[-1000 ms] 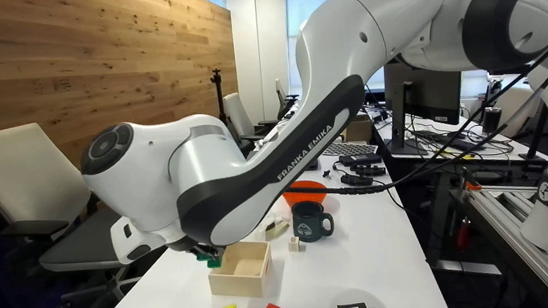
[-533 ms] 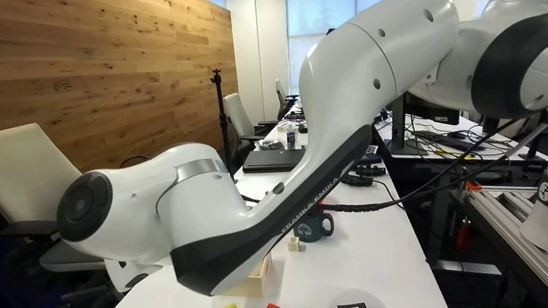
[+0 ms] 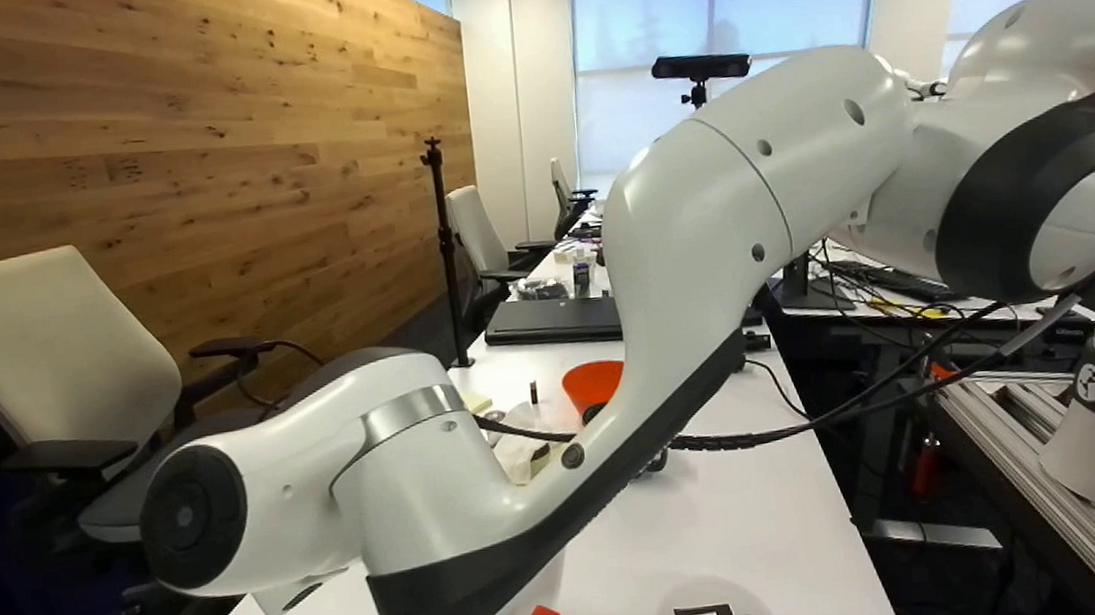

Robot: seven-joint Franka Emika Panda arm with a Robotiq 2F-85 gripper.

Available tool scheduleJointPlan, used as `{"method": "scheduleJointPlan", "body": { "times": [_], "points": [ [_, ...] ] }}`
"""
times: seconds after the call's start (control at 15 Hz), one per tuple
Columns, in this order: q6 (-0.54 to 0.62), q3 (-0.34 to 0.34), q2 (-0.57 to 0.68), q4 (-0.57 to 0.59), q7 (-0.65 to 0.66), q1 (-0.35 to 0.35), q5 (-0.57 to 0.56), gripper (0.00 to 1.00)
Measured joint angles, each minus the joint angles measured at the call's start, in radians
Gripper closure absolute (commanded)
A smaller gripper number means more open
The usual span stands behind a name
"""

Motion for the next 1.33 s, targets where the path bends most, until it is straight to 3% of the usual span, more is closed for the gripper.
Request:
{"method": "scheduleJointPlan", "body": {
  "times": [0.93,1.33],
  "points": [
    [-0.144,-0.018,0.060,0.080,-0.001,0.005,-0.088,0.88],
    [-0.139,-0.018,0.094,0.104,-0.027,0.069,-0.163,0.88]
  ]
}}
